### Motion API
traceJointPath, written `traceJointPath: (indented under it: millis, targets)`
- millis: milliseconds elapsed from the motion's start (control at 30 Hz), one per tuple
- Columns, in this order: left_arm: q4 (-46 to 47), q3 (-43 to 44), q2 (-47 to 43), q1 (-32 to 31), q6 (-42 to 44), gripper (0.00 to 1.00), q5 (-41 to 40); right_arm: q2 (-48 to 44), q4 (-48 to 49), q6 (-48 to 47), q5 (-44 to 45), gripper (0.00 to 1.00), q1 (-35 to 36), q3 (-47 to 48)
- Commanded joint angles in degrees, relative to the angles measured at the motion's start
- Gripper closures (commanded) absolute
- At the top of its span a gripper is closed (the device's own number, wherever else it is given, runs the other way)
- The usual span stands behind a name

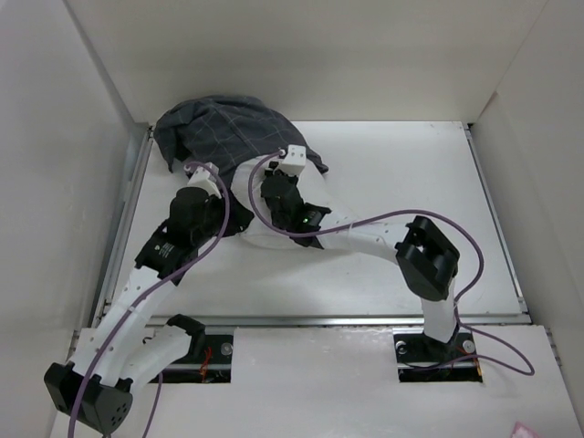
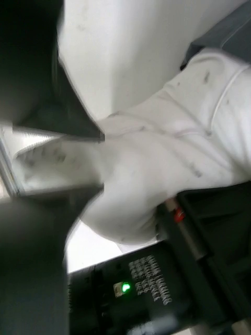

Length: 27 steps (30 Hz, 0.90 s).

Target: Put the pillow into the pillowcase

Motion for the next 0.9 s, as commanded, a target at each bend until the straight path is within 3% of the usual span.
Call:
traceJointPath:
  millis: [0,33,100,167,200,233,300,367,533,700,867]
  targets:
    - [-1.7,1.8,-1.4,-0.1,-3.7,0.58,-6.6,-5.2,0.8,1.4,-2.7,0.74,-2.2,-1.5]
    - [-0.2,1.8,-1.4,-0.1,-3.7,0.33,-7.3,-7.3,0.8,1.4,-8.4,0.66,-2.2,-5.6]
    - [3.4,2.3,-1.9,-0.1,-3.7,0.22,-8.3,-14.6,0.3,-1.3,-16.5,0.52,-2.2,-10.4]
    - [4.0,4.1,-0.4,-0.1,-2.6,0.19,-10.2,-21.6,-0.3,-5.5,-30.6,0.11,-2.2,-16.4]
    - [4.0,4.6,0.3,-0.1,-2.6,0.18,-10.3,-23.8,-0.3,-6.5,-34.7,0.10,-2.2,-18.0]
    - [4.0,4.6,1.0,-0.1,-2.6,0.13,-12.3,-25.6,-2.9,-6.5,-36.7,0.00,-2.2,-18.9]
    - [4.0,5.3,2.3,-0.1,-1.4,0.00,-12.8,-29.6,-6.9,-5.8,-34.1,0.00,-2.2,-19.0]
    - [7.1,5.3,4.2,-0.1,-0.9,0.00,-10.9,-31.0,-11.4,-5.0,-24.7,0.00,-2.2,-19.0]
    - [13.1,4.9,9.2,-0.6,0.4,0.00,-6.6,-29.9,-12.9,-9.7,-15.1,0.00,-2.2,-17.1]
    - [12.5,5.7,15.8,-2.4,0.9,0.00,-6.0,-25.8,-16.7,-14.1,-18.3,0.00,-4.3,-13.0]
    - [13.0,5.0,19.6,-3.7,0.9,0.00,-6.4,-21.0,-22.6,-10.2,-33.2,0.07,-14.8,-5.0]
